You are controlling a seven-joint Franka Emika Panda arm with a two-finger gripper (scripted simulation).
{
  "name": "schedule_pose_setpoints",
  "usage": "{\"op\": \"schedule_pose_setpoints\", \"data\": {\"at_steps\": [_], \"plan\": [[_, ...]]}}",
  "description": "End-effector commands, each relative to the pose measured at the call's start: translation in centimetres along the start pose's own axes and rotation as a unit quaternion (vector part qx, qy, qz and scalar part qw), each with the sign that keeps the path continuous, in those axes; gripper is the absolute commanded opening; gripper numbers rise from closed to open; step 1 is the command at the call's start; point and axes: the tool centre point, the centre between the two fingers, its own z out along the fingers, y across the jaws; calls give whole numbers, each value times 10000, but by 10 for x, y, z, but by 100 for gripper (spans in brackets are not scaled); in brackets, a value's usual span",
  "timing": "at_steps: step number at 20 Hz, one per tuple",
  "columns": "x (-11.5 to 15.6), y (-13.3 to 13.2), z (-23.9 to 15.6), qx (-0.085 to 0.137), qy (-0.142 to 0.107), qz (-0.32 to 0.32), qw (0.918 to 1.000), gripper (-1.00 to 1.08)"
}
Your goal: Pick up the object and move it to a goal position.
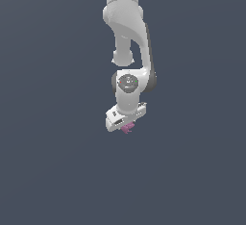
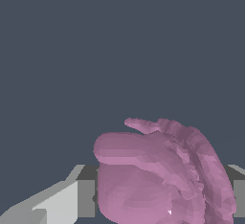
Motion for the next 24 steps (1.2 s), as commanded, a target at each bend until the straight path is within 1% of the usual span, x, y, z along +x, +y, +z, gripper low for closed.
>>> {"op": "schedule_pose_setpoints", "data": {"at_steps": [1,5,12,16,20,24], "plan": [[-8,5,0,-2,-1,7,10000,-100],[-30,20,-1,-2,-1,7,10000,-100],[-87,57,-4,-2,-1,7,10000,-100],[-112,75,-6,-2,-1,7,10000,-100],[-127,86,-6,-2,-1,7,10000,-100],[-132,89,-7,-2,-1,7,10000,-100]]}}
